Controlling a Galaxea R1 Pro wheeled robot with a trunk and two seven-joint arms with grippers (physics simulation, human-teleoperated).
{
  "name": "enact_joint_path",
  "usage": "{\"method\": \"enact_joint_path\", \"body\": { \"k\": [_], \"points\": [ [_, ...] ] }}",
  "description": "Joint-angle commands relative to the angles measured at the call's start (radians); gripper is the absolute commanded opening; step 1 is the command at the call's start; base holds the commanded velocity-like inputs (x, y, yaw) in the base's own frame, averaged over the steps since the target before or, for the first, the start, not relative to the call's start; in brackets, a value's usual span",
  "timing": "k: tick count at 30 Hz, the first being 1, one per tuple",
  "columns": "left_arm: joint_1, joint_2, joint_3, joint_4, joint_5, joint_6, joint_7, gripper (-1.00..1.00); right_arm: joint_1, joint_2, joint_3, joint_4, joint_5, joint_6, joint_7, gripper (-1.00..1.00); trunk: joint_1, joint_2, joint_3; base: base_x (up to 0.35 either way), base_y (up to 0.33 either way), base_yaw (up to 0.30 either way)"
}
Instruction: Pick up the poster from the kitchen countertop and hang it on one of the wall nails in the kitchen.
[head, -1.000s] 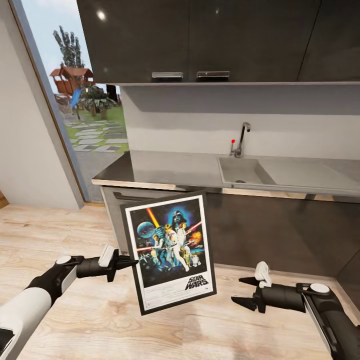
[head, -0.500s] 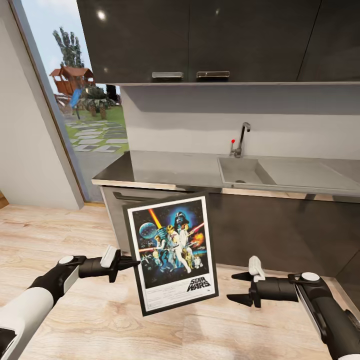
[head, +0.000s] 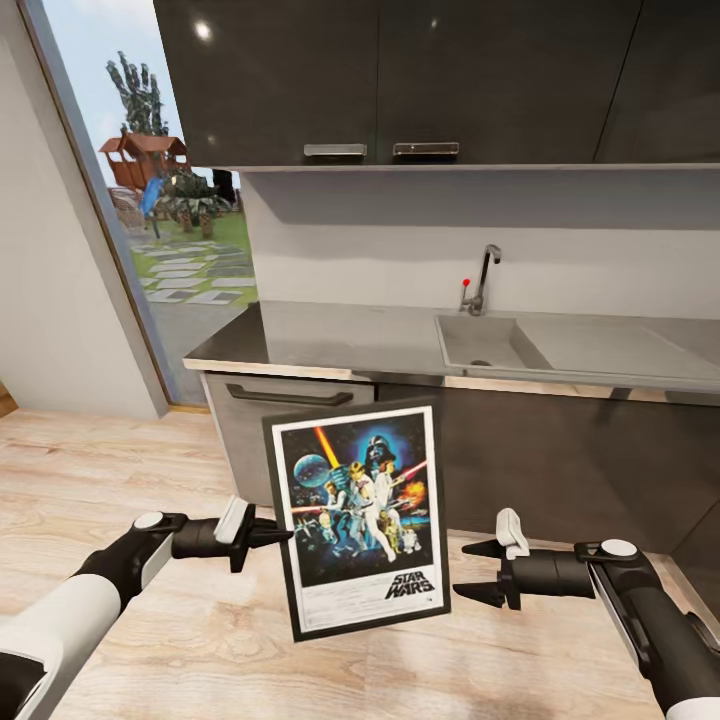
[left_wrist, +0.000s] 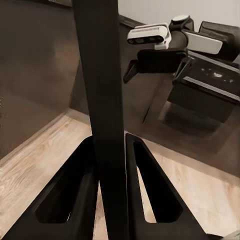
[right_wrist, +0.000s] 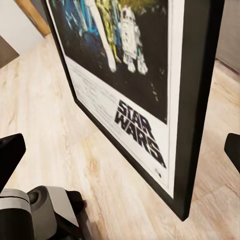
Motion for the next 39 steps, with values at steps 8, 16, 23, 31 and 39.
{"method": "enact_joint_path", "body": {
  "k": [8, 16, 23, 31, 39],
  "points": [
    [-0.001, 0.002, -0.008, 0.0, 0.011, -0.042, 0.0, -1.0, -0.001, 0.001, -0.002, -0.001, 0.008, 0.01, 0.006, 1.0, 0.0, -0.001, -0.001, 0.0, 0.0, 0.0],
    [-0.001, 0.002, -0.008, -0.01, 0.011, -0.044, 0.0, -1.0, -0.001, 0.001, 0.0, 0.0, 0.008, 0.01, 0.005, 1.0, 0.0, -0.001, -0.001, 0.0, 0.0, 0.0],
    [-0.001, 0.003, -0.008, -0.03, 0.011, -0.044, 0.0, -1.0, -0.001, 0.001, 0.0, 0.0, 0.008, 0.009, 0.005, 1.0, 0.0, -0.001, -0.001, 0.0, 0.0, 0.0],
    [-0.001, 0.003, -0.01, -0.035, 0.012, -0.044, 0.0, -1.0, -0.001, 0.001, 0.0, 0.002, 0.008, 0.008, 0.003, 1.0, 0.0, -0.001, -0.001, 0.0, 0.0, 0.0],
    [-0.001, -0.002, -0.043, -0.035, 0.013, -0.044, 0.0, -1.0, -0.001, 0.002, -0.002, 0.021, 0.008, 0.007, 0.0, 1.0, 0.0, -0.001, -0.001, 0.0, 0.0, 0.0]
  ]
}}
